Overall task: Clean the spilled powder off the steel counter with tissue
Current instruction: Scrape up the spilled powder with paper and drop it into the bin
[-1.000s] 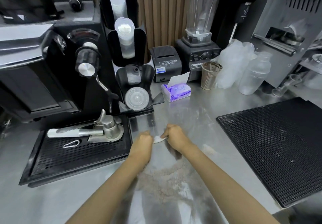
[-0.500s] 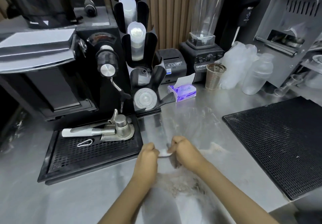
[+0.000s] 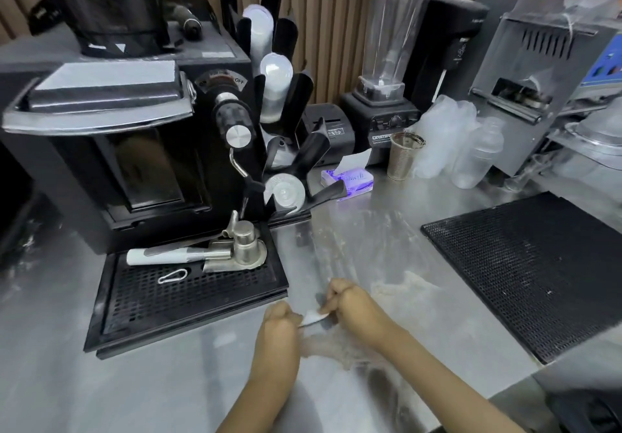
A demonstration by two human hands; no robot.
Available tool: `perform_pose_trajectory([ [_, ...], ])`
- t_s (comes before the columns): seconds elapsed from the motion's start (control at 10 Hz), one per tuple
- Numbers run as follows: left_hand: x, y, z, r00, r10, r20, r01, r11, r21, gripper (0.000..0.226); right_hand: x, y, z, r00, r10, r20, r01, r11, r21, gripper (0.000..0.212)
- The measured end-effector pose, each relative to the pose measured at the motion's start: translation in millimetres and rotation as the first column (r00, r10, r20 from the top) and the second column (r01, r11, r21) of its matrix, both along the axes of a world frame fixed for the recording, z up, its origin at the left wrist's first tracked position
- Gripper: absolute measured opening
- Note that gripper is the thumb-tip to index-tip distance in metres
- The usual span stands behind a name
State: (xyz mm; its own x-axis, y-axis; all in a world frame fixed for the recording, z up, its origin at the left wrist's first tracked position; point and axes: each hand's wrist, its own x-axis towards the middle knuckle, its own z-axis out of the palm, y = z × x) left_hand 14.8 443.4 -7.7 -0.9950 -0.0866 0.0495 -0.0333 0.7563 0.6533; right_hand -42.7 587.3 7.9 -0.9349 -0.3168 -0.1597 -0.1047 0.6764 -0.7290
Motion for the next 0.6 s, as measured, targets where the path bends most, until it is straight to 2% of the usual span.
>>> perform_pose_trajectory([
  [0.1, -8, -23, -4, 0.999, 0.033, 0.02, -0.031, 0.996, -0.085, 0.017, -21, -30, -7, 0.999, 0.023, -0.037, -0.022, 1.0, 0.012, 0.014],
  [0.2, -3, -36, -8, 0.996, 0.032, 0.089, -0.021, 0.993, -0.117, 0.014, -9, -45, -6, 0.995, 0.093, -0.046, -0.088, 0.992, 0.09, 0.035],
  [0.3, 11, -34, -12, 0.989, 0.002, 0.149, 0.027, 0.982, -0.189, 0.028, 1, -41, -12, 0.988, 0.096, -0.117, -0.08, 0.988, 0.135, 0.033],
  [0.4, 30, -11, -9, 0.985, -0.114, 0.131, 0.142, 0.964, -0.223, 0.023, 16, -22, -9, 0.997, 0.045, -0.06, -0.037, 0.991, 0.125, 0.034],
  [0.5, 43, 7, -5, 0.97, -0.218, 0.108, 0.24, 0.934, -0.264, 0.03, 29, 4, -11, 0.998, 0.057, 0.025, -0.059, 0.994, 0.096, 0.016],
  [0.6, 50, 7, 3, 0.974, -0.208, 0.089, 0.218, 0.967, -0.129, 0.026, 29, 20, -7, 0.996, 0.087, -0.028, -0.081, 0.982, 0.173, 0.014],
])
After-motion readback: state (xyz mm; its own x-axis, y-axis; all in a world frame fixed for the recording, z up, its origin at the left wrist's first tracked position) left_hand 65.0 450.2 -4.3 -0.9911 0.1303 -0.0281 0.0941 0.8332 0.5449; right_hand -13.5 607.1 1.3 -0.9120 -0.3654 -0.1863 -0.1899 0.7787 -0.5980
